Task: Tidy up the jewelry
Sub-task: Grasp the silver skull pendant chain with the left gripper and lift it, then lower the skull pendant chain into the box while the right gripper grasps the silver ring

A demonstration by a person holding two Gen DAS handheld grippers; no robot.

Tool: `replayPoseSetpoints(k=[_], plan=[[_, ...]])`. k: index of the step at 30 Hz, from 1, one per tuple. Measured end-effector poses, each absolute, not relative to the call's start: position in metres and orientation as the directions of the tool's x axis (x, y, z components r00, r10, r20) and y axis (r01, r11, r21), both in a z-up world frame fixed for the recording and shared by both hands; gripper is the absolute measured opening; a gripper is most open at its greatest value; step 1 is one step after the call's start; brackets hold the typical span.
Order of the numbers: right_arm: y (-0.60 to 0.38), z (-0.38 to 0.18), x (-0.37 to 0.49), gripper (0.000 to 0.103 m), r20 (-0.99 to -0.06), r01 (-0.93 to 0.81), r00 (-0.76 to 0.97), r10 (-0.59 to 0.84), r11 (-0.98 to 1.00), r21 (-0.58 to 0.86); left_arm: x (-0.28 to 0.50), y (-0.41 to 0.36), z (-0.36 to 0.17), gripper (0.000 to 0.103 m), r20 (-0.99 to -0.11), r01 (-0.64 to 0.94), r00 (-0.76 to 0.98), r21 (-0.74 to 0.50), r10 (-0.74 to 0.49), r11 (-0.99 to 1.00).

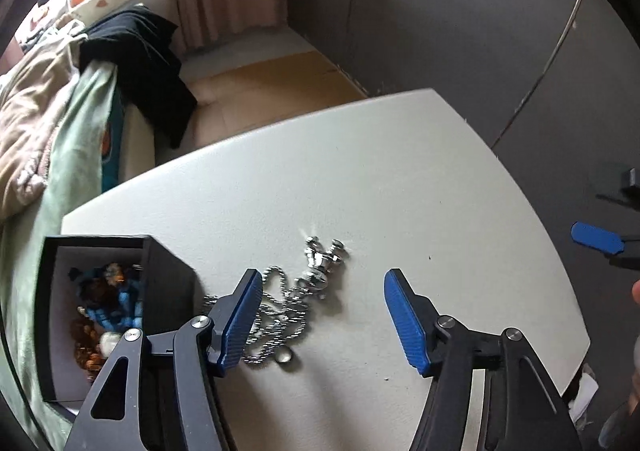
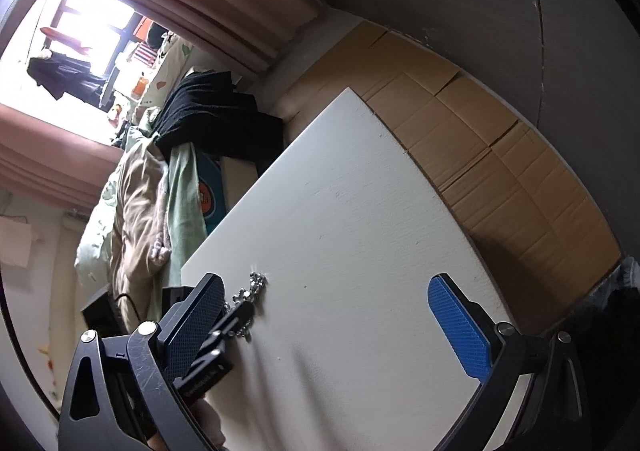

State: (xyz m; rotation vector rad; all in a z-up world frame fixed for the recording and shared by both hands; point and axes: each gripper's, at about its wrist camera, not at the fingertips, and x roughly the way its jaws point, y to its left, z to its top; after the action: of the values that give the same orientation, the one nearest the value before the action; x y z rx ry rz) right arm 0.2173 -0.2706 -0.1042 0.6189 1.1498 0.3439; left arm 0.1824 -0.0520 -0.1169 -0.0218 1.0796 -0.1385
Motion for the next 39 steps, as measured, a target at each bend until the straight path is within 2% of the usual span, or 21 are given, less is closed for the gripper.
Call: replayPoseSetpoints(k=[7, 11, 13, 15, 17, 20, 25, 31, 39], plan=[[-0.269, -0.104, 0.217, 0.103, -0.742, 0.056, 0.382, 0.551, 0.788, 0.614, 0.187, -0.058, -0.134, 0.063, -0.890, 0.110, 0.453, -0.001, -0.051, 0.994], [-0.268, -0.104, 0.218, 0.103, -0.743, 0.051, 0.379, 0.552, 0.789, 0.612, 0.185, -0.061, -0.136, 0.057, -0.888, 0.108, 0.458, 0.020, -0.032, 0.994], [-0.267, -0.105, 0.218, 0.103, -0.744, 0.050, 0.377, 0.552, 0.790, 0.611, 0.183, -0.063, -0.134, 0.043, -0.886, 0.120, 0.462, 0.021, -0.037, 0.992], [-0.266, -0.105, 0.218, 0.103, -0.746, 0.048, 0.375, 0.551, 0.792, 0.609, 0.180, -0.066, -0.134, 0.024, -0.886, 0.120, 0.464, 0.034, -0.026, 0.992], [-0.265, -0.105, 0.218, 0.103, -0.746, 0.046, 0.374, 0.551, 0.793, 0.608, 0.181, -0.058, -0.133, 0.018, -0.886, 0.105, 0.461, -0.002, -0.051, 0.994], [-0.265, -0.105, 0.217, 0.103, -0.747, 0.045, 0.373, 0.550, 0.794, 0.607, 0.180, -0.044, -0.130, 0.018, -0.884, 0.074, 0.448, -0.116, -0.137, 0.991], [-0.257, -0.107, 0.218, 0.103, -0.743, 0.030, 0.355, 0.567, 0.788, 0.615, 0.175, -0.025, -0.107, 0.018, -0.843, 0.033, 0.498, -0.216, -0.203, 0.976], [-0.237, -0.109, 0.217, 0.102, -0.737, -0.010, 0.317, 0.596, 0.780, 0.626, 0.167, -0.012, -0.080, 0.018, -0.801, 0.015, 0.551, -0.270, -0.234, 0.963], [-0.215, -0.114, 0.217, 0.088, -0.739, -0.050, 0.268, 0.618, 0.775, 0.630, 0.154, 0.007, -0.015, 0.018, -0.732, -0.004, 0.654, -0.254, -0.189, 0.967]])
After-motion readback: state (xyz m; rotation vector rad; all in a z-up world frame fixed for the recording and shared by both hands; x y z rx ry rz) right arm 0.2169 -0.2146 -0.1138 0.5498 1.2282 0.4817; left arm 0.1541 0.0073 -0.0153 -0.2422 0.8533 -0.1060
